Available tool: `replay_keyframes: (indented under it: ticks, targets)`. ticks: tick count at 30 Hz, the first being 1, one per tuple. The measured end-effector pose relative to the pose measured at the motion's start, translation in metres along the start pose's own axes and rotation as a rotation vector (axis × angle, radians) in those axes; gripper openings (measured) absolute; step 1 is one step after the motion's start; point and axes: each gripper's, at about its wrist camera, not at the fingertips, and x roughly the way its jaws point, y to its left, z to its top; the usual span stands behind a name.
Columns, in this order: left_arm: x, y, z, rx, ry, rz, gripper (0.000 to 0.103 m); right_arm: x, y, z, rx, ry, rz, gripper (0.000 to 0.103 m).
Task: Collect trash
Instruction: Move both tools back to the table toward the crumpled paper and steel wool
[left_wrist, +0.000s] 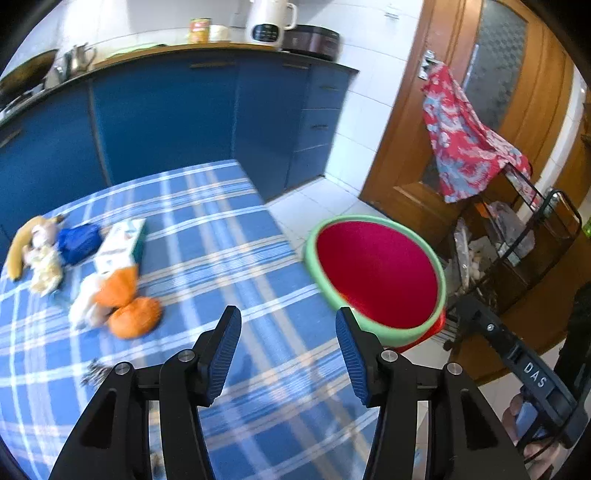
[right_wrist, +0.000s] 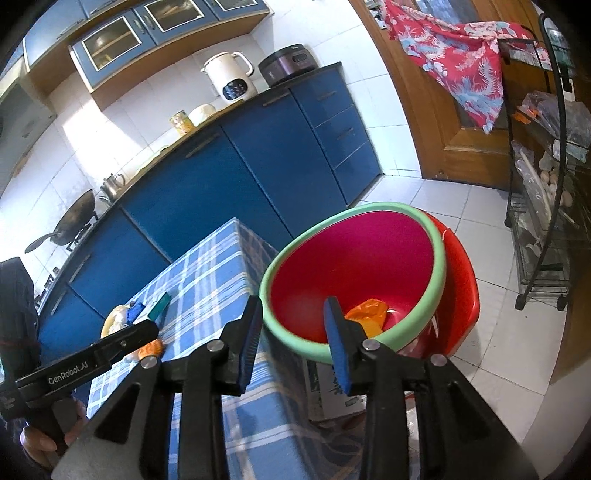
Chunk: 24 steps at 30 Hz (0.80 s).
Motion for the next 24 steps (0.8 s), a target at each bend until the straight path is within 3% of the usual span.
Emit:
replay_keyframes:
  ticks: [11,24]
  targets:
    - [-0.045,0.058,-0.034,-0.099,-0.015,0.098,0.055,-0.018,0.037,-0.019,-0.054,0.006,0.041,0.042]
    - [-0.067,0.111,-0.079,-0.197,0.019,0.188,0.056,-0.02,0.075,-0.04,-0.104,0.06,0.093,0.046]
